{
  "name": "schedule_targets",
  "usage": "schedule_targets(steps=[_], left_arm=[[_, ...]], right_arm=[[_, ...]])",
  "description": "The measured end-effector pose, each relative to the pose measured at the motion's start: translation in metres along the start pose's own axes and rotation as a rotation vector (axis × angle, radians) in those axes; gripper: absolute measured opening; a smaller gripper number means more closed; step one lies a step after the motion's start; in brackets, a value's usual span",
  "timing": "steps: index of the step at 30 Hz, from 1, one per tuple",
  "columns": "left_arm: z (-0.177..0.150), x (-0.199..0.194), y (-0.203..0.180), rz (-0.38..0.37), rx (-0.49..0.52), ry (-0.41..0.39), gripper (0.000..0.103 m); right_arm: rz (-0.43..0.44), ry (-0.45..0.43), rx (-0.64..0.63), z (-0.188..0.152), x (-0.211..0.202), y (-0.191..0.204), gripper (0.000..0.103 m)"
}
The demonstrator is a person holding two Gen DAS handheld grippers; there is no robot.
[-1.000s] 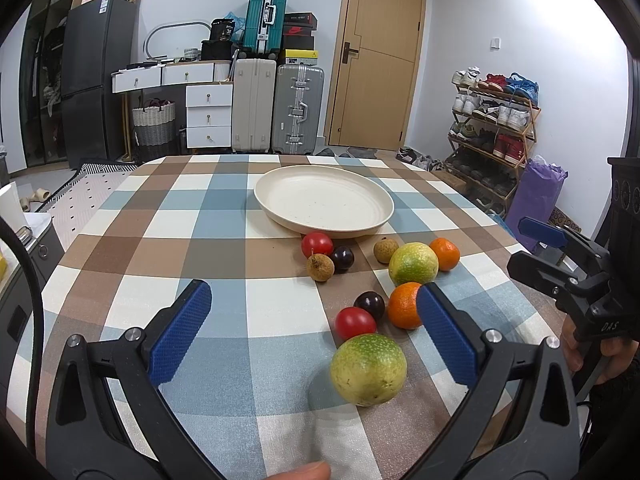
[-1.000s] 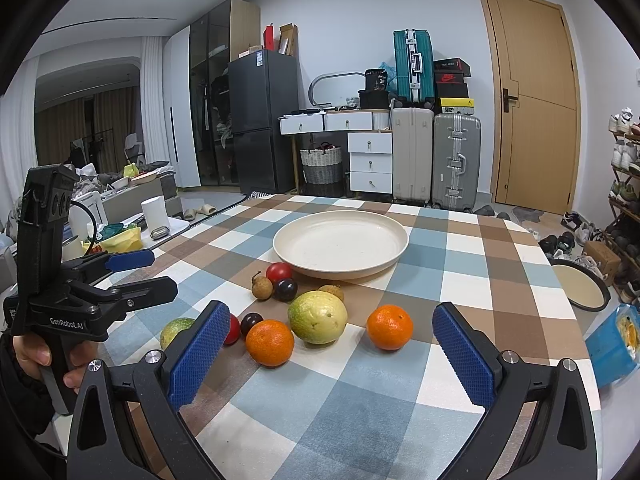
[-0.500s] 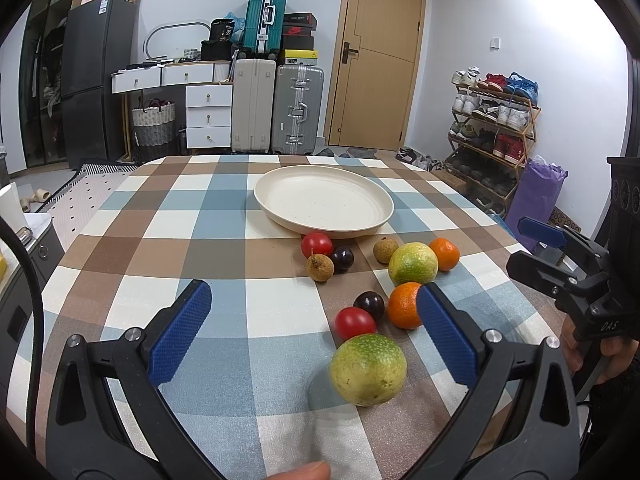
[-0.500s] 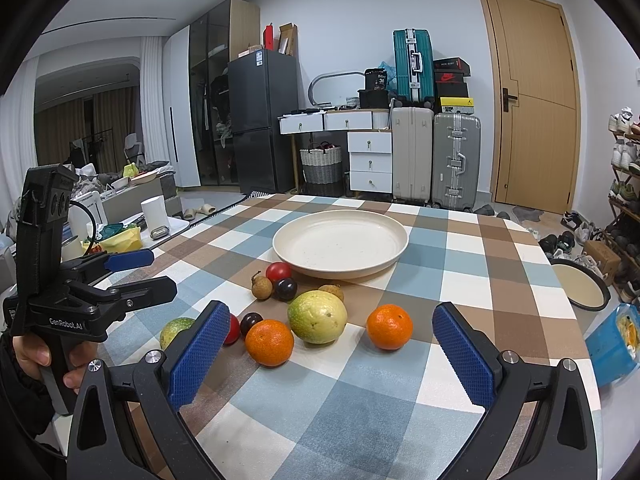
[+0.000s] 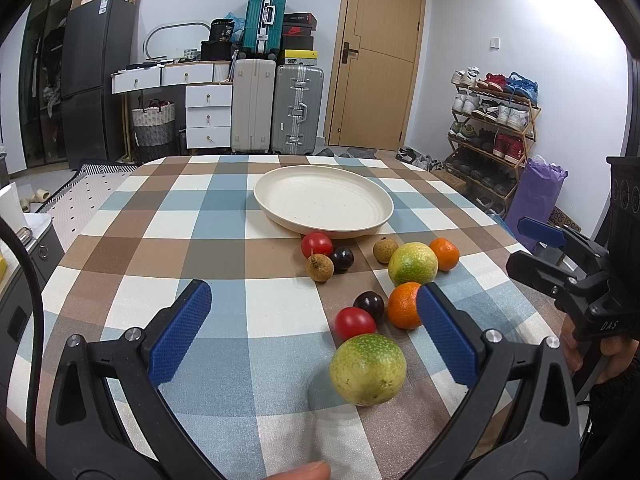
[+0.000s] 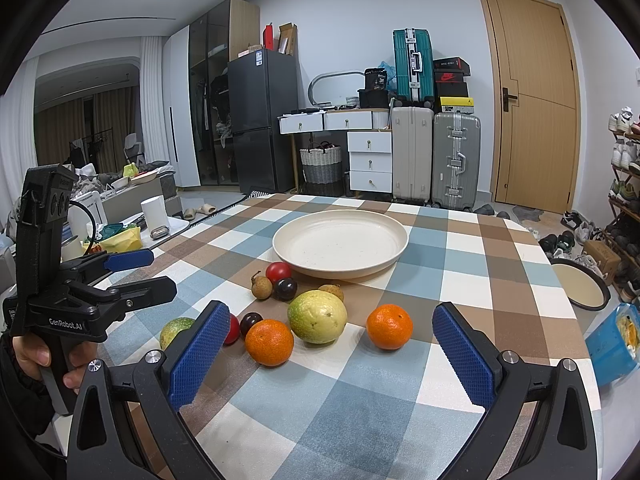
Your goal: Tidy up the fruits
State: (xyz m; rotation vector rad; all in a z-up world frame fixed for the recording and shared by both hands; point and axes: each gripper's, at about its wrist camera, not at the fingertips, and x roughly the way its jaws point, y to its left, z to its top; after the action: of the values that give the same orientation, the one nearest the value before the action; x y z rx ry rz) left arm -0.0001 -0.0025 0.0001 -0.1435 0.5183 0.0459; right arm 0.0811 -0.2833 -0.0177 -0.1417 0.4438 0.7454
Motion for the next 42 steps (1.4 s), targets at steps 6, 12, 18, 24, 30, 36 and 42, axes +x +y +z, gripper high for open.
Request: schedule_targets(steps=[6,12,18,24,30,36,42], left_arm=[[0.0000,0.0000,0.0000,0.001,0.001,0.000,0.102],[0.0000,-0.0001,0.0000,0.000,0.000,-0.001,0.102],[0.0000,0.0000,0.0002,0.001,0.001,-0.001,0.102],[0.0000,-0.0001,-0.0001,0.001,0.001,-0.001,0.102],[0.0000,-0.0002,0.0000,0.001,0.002,-0.002,0.102],[-0.0007,-0.0023,0.0018,0.010,0.000,-0.015,0.102],[0.0036,-0.0078,-0.0028,0.004,0.008,-0.018,0.102]], right_arm=[[0.000,-0.001,0.001,0.0005,-0.0004,-0.0002,0.103],[0.000,0.002,0.000,-0.0005,0.0005,-0.0003,0.103],[-0.001,0.002,0.001,-0.0005,0.0003,-0.0004,0.103],[0.000,0.003,0.001,-0.0005,0.0004,-0.0004,0.103],[-0.001,0.003,0.000,-0.0003,0.0004,-0.0004,0.103],[-0.001,0.003,0.002,-0.0001,0.0003,-0.0003,0.103],[-0.022,0.030,0.016,-0.0015,0.0087,-0.0039,0.103]])
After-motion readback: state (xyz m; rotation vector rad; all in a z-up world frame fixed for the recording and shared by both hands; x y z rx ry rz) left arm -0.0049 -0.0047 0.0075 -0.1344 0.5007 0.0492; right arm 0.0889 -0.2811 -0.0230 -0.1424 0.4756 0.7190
